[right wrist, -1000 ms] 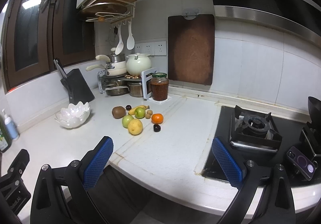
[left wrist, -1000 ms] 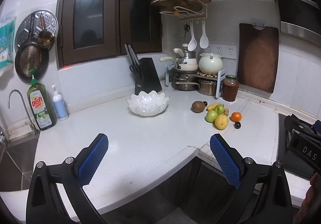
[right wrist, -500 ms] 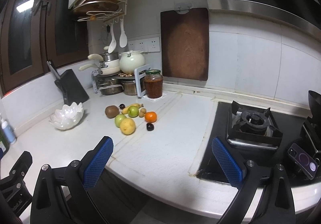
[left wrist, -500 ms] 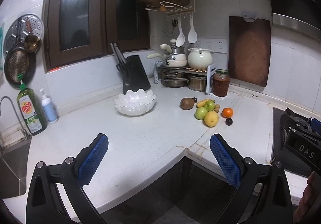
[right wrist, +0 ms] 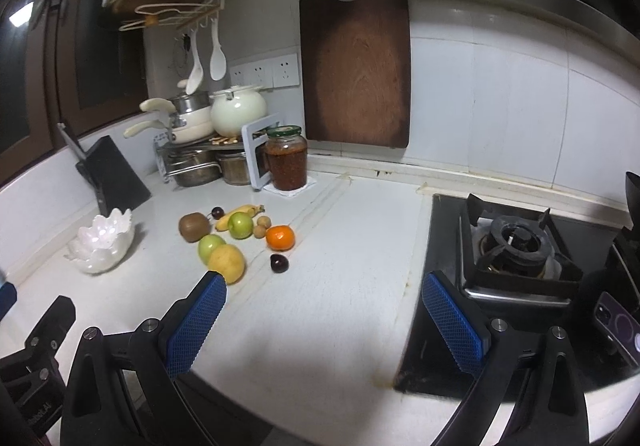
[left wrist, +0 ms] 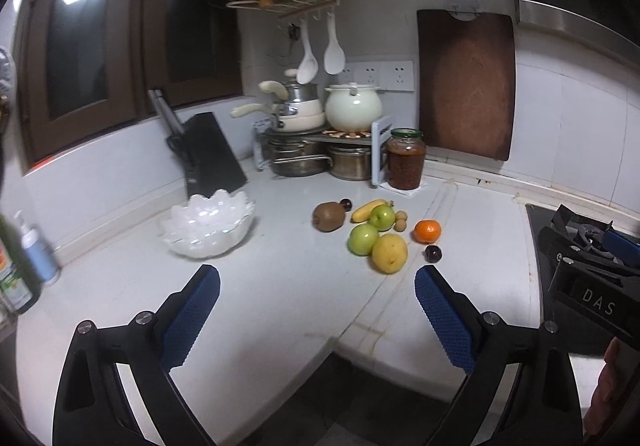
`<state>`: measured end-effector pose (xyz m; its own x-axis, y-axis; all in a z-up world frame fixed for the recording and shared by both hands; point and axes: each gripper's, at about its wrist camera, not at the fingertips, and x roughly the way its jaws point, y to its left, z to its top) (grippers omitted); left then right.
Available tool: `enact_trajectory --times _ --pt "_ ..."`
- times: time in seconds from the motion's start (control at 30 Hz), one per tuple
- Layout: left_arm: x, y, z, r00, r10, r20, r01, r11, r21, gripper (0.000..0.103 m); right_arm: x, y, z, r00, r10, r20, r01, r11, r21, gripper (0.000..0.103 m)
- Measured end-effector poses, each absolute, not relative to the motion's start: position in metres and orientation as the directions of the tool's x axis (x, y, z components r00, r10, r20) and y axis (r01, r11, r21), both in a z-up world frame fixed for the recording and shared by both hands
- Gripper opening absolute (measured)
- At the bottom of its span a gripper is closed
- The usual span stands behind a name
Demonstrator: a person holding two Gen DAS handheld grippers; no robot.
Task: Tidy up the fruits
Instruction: 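Grasp the dark plum with the right tool while the left tool grasps the yellow grapefruit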
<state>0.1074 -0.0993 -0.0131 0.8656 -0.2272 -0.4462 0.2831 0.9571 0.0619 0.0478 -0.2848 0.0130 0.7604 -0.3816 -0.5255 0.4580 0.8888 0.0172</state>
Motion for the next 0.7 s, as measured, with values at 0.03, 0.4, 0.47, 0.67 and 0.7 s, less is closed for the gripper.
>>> enact_trajectory --times 0.03,0.4,0.47,0.67,0.7 --pt "0.114 -0.102 -0.014 0.862 -0.235 -0.45 0.293 0.954 0.063 0.098 0.055 -0.287 0.012 0.758 -0.381 -0.53 0.459 0.888 0.018 0.1" --pt "0.202 -0.115 -0.032 0.797 -0.324 -0.509 0.417 0.905 0.077 0.088 0.128 -0.294 -0.008 0.703 -0.41 -0.581 0.506 0.862 0.004 0.097" --pt "0.215 -0.117 -0.036 0.785 -0.339 -0.519 0.438 0.896 0.078 0.086 0.137 -0.293 -0.012 0.693 -0.415 -0.589 0.516 0.857 0.003 0.097" --pt "0.248 -0.125 -0.053 0.732 -0.399 -0.552 0.512 0.857 0.061 0.082 0.164 -0.292 -0.03 0.658 -0.445 -0.608 0.553 0.833 -0.012 0.094" --pt "0.251 -0.128 -0.056 0.725 -0.405 -0.557 0.52 0.852 0.058 0.082 0.168 -0.293 -0.033 0.654 -0.445 -0.611 0.551 0.834 -0.017 0.093"
